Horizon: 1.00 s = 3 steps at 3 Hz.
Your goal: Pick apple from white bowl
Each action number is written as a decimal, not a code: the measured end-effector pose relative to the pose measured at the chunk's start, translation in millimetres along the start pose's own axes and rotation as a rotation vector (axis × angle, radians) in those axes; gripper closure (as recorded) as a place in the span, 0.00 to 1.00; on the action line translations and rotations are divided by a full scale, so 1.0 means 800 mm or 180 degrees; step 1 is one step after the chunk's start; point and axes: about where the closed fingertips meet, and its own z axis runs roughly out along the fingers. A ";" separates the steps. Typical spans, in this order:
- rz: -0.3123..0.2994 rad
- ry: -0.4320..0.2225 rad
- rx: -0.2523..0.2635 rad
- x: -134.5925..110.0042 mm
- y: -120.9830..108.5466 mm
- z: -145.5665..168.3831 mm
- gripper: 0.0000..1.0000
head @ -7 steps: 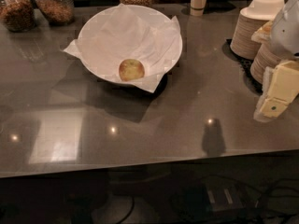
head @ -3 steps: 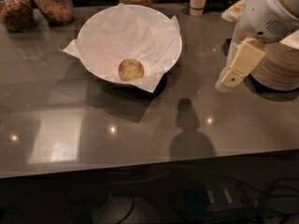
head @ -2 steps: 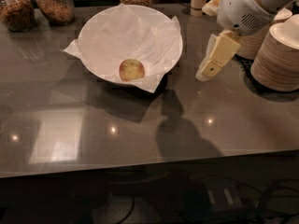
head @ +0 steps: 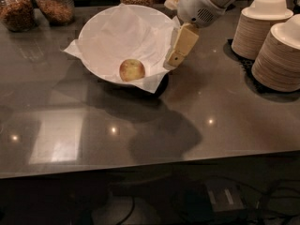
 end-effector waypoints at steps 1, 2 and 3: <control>-0.0173 -0.0089 -0.0084 -0.028 -0.015 0.040 0.00; -0.0406 -0.0154 -0.0261 -0.061 -0.016 0.078 0.00; -0.0417 -0.0160 -0.0269 -0.064 -0.015 0.080 0.00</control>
Offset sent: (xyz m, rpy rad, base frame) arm 0.0370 0.1162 -0.0276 -0.0258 0.0011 0.2701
